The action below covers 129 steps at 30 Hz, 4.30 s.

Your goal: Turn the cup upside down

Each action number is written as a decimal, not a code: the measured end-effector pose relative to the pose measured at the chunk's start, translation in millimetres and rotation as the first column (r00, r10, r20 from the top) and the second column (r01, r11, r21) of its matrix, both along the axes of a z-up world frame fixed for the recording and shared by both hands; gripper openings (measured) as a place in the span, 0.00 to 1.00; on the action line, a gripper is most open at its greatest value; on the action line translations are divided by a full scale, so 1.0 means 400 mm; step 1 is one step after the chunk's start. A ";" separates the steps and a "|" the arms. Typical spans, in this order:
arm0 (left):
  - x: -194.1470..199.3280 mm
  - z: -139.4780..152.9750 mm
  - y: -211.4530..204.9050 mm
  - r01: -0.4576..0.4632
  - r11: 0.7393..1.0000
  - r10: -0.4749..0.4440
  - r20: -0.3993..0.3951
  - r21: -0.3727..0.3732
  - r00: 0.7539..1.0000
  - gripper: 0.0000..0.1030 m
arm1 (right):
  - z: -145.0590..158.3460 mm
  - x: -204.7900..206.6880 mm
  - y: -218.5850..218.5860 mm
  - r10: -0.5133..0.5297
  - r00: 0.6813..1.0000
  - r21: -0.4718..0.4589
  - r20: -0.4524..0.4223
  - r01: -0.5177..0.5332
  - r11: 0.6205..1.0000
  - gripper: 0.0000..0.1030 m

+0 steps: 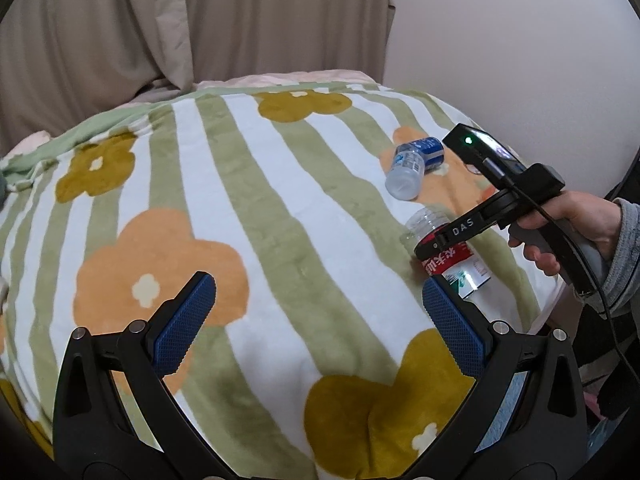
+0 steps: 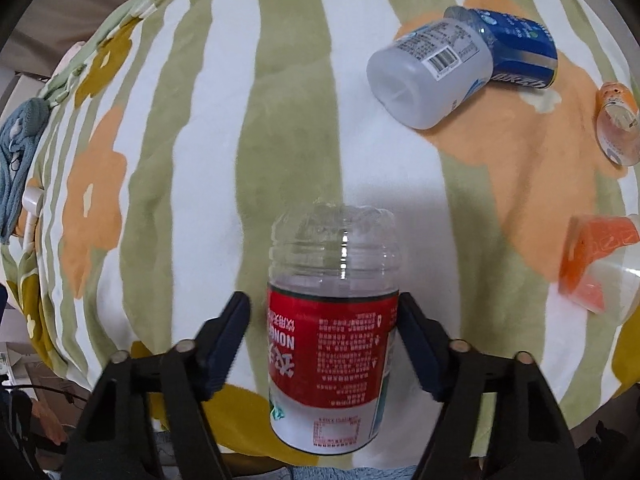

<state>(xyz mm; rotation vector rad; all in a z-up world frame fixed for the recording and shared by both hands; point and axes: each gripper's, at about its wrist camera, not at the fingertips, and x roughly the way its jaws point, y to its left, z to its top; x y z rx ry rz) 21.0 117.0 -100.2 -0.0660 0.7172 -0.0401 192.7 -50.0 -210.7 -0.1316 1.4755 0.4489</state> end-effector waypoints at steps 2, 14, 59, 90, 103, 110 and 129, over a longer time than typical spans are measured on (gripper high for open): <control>-0.003 0.003 -0.004 -0.001 1.000 0.001 0.003 0.006 1.000 1.00 | -0.003 0.009 -0.004 -0.001 1.000 0.004 -0.001 0.001 1.000 0.56; -0.031 0.031 -0.013 -0.087 0.996 0.089 0.069 -0.028 0.994 1.00 | 0.162 -0.230 -0.137 -0.135 0.700 0.324 0.701 -0.144 0.935 0.56; -0.080 0.080 -0.082 -0.119 0.991 0.126 0.119 -0.065 0.985 1.00 | 0.063 -0.333 -0.123 -0.008 0.676 0.170 0.737 -0.173 0.970 1.00; -0.069 0.350 -0.244 0.011 0.999 -0.031 0.483 0.043 0.875 1.00 | 0.573 -0.599 -0.360 -0.354 0.289 0.286 0.889 0.252 0.925 1.00; -0.078 0.330 -0.260 0.016 0.999 -0.034 0.467 0.043 0.883 1.00 | 0.574 -0.623 -0.394 -0.372 0.254 0.287 0.893 0.318 0.904 1.00; -0.077 0.328 -0.271 0.027 0.998 -0.048 0.462 0.052 0.885 1.00 | 0.571 -0.624 -0.394 -0.369 0.256 0.280 0.893 0.326 0.903 1.00; -0.081 0.325 -0.290 0.045 0.997 -0.069 0.464 0.064 0.883 1.00 | 0.561 -0.626 -0.392 -0.363 0.257 0.267 0.896 0.343 0.901 1.00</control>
